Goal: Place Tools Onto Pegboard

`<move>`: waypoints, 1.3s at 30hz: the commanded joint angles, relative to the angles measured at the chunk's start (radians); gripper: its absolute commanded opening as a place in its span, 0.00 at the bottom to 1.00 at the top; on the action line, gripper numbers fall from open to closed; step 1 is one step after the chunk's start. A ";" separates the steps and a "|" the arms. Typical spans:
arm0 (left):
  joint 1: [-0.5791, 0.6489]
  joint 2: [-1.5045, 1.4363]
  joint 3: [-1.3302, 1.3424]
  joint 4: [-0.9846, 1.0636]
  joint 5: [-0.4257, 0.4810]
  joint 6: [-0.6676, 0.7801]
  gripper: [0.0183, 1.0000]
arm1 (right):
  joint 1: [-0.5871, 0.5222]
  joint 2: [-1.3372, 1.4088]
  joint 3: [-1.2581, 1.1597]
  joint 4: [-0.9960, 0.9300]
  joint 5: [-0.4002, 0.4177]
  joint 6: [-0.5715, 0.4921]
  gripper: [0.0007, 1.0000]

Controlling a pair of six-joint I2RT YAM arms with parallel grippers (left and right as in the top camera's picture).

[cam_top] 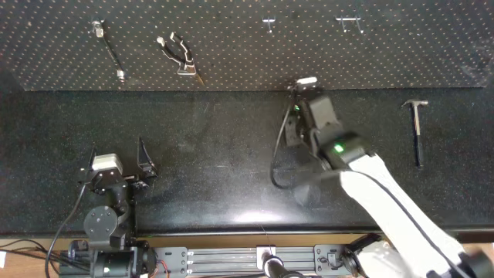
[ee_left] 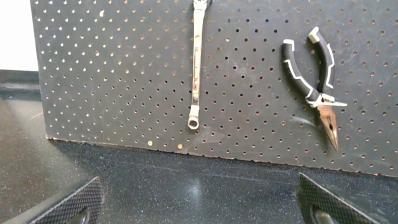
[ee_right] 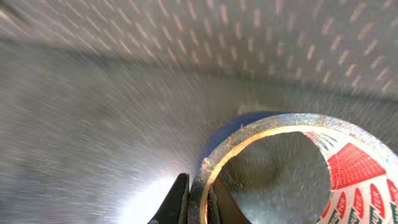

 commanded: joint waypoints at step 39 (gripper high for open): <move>-0.003 -0.006 -0.005 -0.002 -0.008 -0.016 1.00 | 0.070 -0.096 0.011 0.738 -0.009 -0.400 0.99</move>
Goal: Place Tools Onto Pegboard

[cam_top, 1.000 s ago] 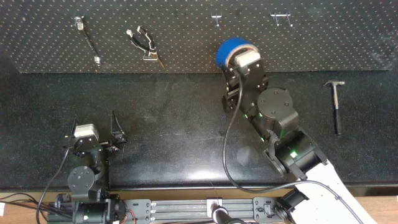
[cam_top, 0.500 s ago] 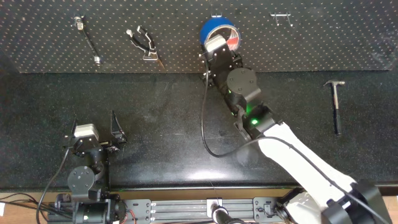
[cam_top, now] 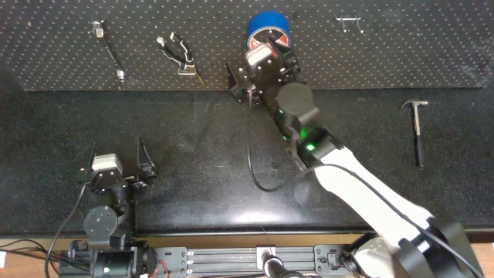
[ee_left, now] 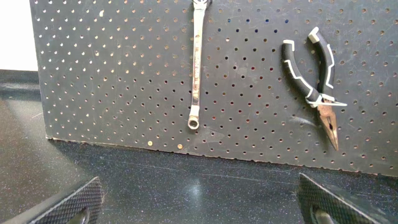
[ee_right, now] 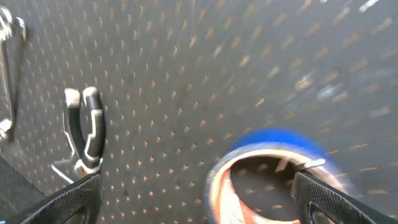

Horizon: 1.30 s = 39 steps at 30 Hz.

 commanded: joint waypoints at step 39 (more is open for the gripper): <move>-0.003 -0.007 -0.004 -0.002 -0.008 -0.016 1.00 | -1.229 0.100 0.069 -1.189 -0.267 -0.640 1.00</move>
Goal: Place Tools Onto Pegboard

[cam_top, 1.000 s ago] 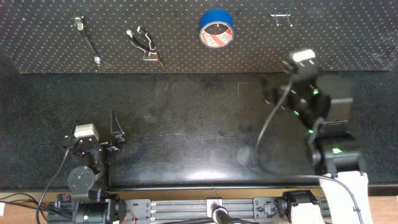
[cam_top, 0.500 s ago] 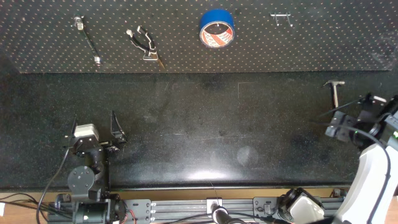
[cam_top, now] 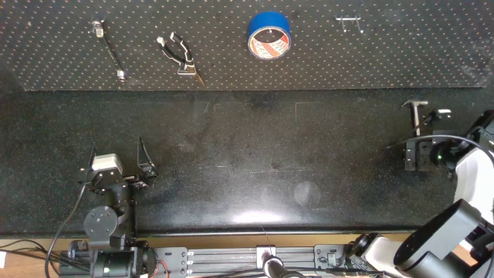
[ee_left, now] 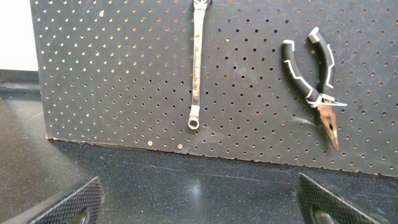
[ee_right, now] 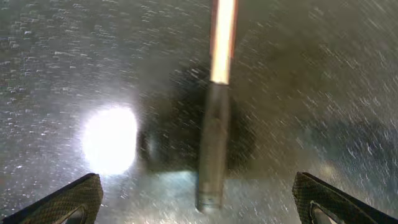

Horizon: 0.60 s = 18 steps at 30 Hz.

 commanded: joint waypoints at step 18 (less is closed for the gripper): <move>-0.003 -0.007 -0.004 -0.002 -0.008 -0.016 0.99 | 0.024 0.123 0.010 0.042 0.051 0.077 1.00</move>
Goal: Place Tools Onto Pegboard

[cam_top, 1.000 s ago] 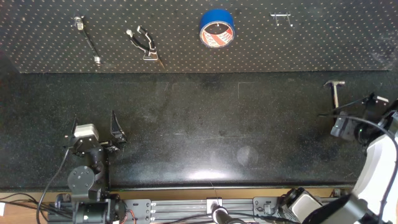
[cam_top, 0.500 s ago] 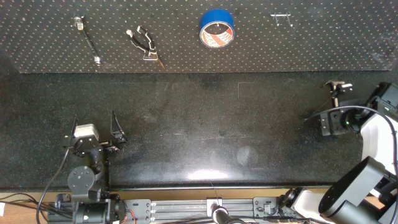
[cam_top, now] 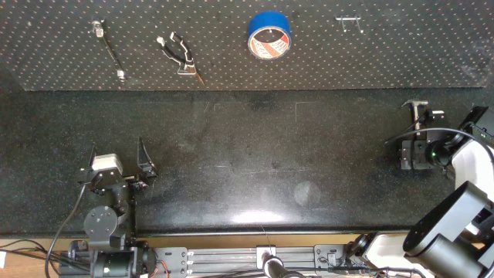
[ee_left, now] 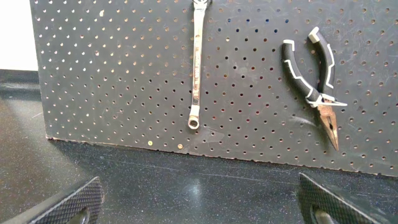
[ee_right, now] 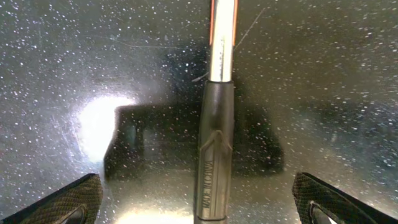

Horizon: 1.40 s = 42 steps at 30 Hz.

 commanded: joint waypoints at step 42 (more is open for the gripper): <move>-0.003 -0.007 -0.004 -0.002 -0.008 -0.016 1.00 | -0.003 0.040 0.010 0.009 -0.019 -0.053 0.14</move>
